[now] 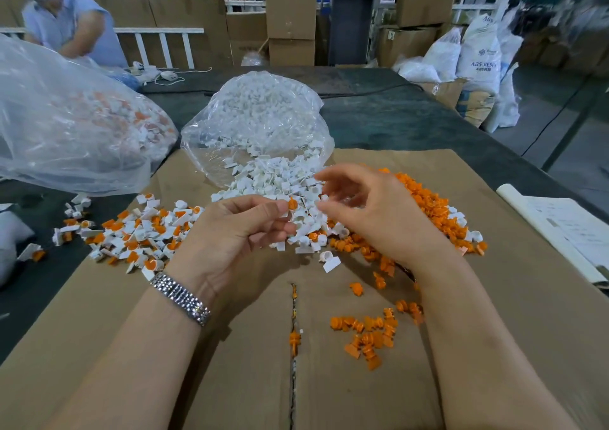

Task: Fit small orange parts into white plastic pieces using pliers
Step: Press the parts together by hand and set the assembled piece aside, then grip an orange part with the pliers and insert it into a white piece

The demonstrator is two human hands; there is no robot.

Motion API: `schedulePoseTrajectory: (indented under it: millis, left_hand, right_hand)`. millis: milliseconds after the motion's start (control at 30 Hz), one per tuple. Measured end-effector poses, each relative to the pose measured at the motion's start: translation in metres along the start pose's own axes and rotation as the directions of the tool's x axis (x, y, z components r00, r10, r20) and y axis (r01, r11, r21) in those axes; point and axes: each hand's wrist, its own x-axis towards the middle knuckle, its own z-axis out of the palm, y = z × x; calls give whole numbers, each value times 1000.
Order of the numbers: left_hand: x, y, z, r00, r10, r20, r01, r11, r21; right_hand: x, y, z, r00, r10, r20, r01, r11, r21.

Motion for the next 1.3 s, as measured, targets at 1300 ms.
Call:
schedulePoseTrajectory:
  millis: [1300]
  left_hand:
    - [1, 5, -6, 985, 114, -128, -111, 993, 28]
  right_hand:
    - [-8, -41, 7, 857, 286, 428, -332, 943, 33]
